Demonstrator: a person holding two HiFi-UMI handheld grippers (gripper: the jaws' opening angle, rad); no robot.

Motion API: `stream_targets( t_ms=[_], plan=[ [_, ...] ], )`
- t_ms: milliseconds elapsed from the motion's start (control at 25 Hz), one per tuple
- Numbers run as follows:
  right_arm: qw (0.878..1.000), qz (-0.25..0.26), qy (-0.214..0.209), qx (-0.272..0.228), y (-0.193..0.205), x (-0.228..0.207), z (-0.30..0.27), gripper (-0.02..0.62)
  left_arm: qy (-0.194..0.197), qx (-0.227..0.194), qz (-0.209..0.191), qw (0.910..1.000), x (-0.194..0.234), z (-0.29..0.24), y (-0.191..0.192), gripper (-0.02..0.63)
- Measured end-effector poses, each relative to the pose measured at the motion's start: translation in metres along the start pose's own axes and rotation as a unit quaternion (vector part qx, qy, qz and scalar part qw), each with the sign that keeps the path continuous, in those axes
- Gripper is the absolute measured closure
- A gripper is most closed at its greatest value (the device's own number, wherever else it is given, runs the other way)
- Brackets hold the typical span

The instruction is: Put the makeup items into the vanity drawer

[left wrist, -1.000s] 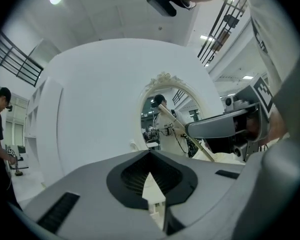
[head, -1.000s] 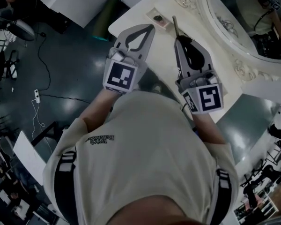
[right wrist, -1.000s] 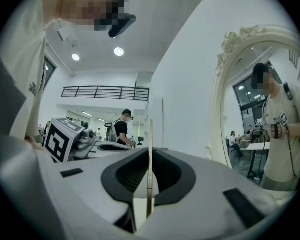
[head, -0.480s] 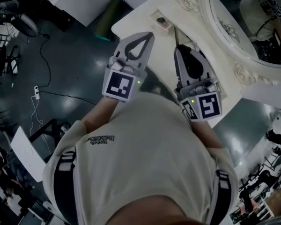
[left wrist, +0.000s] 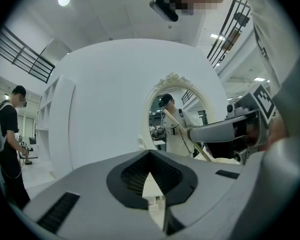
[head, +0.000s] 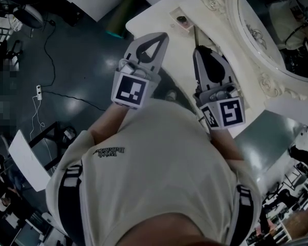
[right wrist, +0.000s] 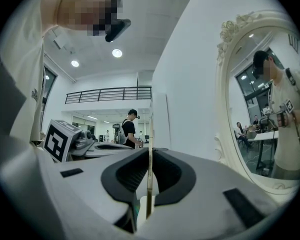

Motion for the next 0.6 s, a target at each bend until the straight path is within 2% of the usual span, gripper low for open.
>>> stream_targets(
  t_ms=[400, 600],
  plan=[
    [0.999, 0.032, -0.005, 0.03, 0.017, -0.033, -0.049, 0.566, -0.01, 0.005, -0.001, 0.9999, 0.032, -0.037, 0.015, 0.592],
    [0.998, 0.038, -0.01, 0.057, 0.034, -0.052, -0.089, 0.565, -0.012, 0.025, 0.001, 0.9996, 0.054, -0.068, 0.033, 0.592]
  ],
)
Point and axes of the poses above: the fingertips, and each gripper's own axes: z backward along the fingers, x to its left, y out of its underside, the point moved 1 cm from there along z, backward along the fingers, and after that the axes turned 5 degrees about z, right-handed, at the moved point
